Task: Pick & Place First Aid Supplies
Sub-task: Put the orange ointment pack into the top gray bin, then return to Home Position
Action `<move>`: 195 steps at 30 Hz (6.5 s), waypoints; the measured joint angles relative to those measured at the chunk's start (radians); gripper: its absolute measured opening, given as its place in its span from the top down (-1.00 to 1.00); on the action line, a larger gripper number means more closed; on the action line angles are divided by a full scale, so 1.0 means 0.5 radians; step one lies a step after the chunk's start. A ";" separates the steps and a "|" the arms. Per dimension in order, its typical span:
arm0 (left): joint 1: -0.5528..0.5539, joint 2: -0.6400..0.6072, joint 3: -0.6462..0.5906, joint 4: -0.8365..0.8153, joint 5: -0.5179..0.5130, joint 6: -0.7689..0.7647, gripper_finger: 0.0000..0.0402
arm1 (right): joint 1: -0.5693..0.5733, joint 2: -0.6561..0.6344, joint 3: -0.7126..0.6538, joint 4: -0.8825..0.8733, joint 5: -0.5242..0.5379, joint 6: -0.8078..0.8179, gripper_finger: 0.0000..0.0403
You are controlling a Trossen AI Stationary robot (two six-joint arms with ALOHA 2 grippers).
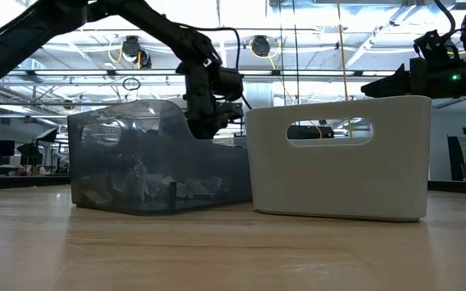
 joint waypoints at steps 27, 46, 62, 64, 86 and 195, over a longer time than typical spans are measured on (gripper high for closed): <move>-0.048 -0.463 -0.066 -0.149 -0.085 0.353 -0.22 | 0.000 0.000 -0.001 -0.001 0.000 0.000 -0.31; -0.292 -2.060 -1.886 1.039 -0.249 0.806 -0.26 | 0.000 0.000 0.000 -0.001 -0.001 -0.001 -0.31; -0.308 -3.387 -2.854 1.702 -0.249 1.287 -0.29 | 0.000 0.000 -0.001 0.000 0.000 0.000 -0.31; -0.308 -3.521 -2.938 1.738 -0.249 1.287 -0.28 | -0.001 0.000 -0.001 0.000 0.000 0.000 -0.31; -0.308 -4.319 -3.474 1.737 -0.250 1.241 -0.34 | 0.000 0.000 0.000 -0.001 0.000 0.000 -0.31; -0.308 -4.296 -3.647 2.340 -0.391 1.453 -0.34 | 0.000 0.000 0.000 0.000 0.000 0.000 -0.31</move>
